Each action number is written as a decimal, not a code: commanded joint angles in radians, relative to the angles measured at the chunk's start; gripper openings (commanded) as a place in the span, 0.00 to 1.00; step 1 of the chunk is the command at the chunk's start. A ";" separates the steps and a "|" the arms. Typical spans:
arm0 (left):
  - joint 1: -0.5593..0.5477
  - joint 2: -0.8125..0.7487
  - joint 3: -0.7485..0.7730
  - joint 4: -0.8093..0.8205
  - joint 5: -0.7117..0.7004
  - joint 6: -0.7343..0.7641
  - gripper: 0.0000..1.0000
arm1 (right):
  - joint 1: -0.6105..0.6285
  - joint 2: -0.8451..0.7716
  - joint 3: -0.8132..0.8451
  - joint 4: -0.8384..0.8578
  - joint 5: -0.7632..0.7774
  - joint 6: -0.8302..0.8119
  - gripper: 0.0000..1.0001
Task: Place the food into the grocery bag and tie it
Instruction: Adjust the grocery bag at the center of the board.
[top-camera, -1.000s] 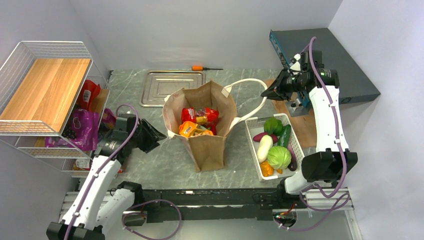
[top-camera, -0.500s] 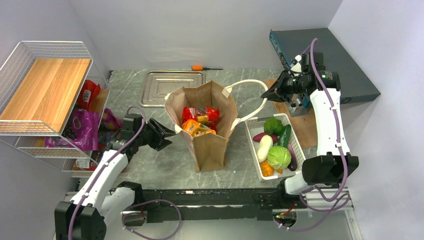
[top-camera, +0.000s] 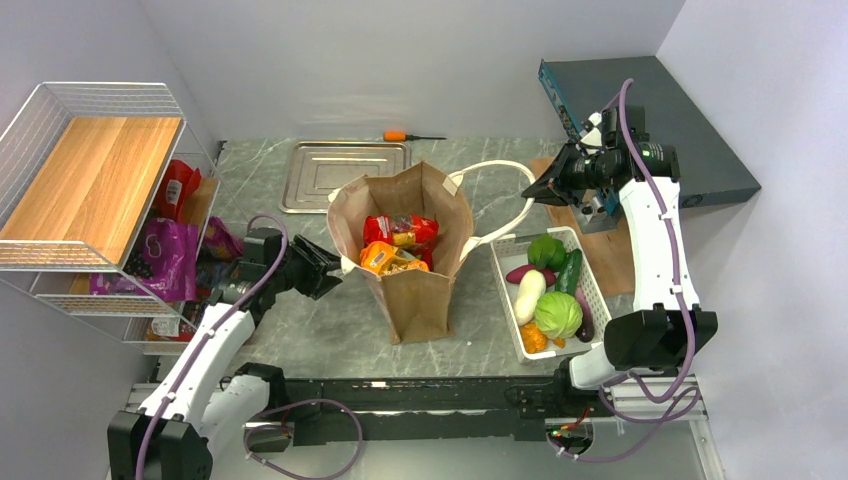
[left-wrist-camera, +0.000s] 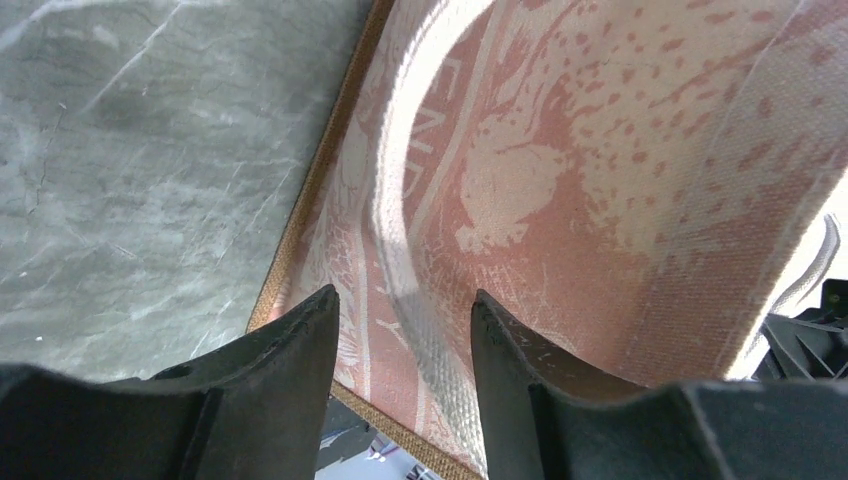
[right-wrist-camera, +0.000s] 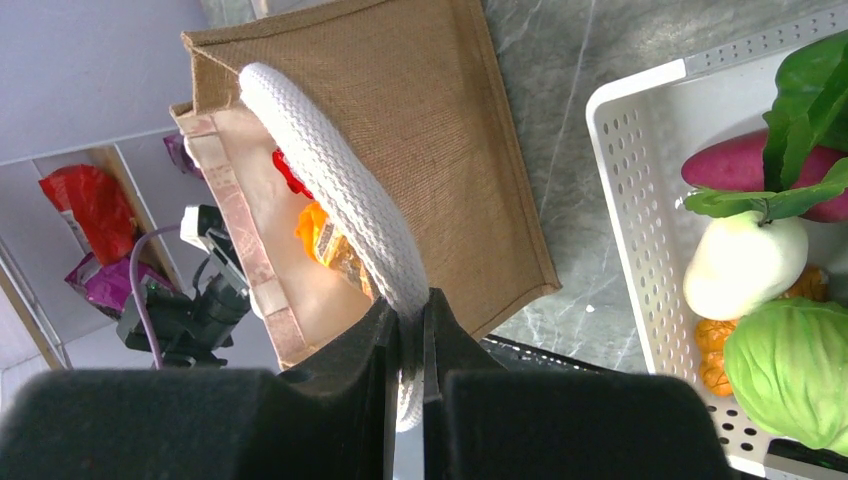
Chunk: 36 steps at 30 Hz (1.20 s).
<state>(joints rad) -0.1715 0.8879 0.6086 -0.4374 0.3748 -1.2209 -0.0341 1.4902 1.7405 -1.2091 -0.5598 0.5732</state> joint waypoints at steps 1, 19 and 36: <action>0.004 -0.010 0.003 0.041 -0.016 -0.037 0.54 | -0.010 -0.034 0.002 0.032 -0.015 0.020 0.00; -0.034 0.108 -0.043 0.208 0.073 -0.090 0.45 | -0.010 -0.027 0.016 0.065 -0.062 0.018 0.00; -0.077 0.138 0.259 -0.139 -0.100 0.096 0.04 | -0.011 -0.019 0.058 0.087 -0.095 0.024 0.00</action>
<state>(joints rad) -0.2447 1.0637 0.7158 -0.4007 0.3676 -1.2392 -0.0341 1.4902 1.7390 -1.1687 -0.6159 0.5797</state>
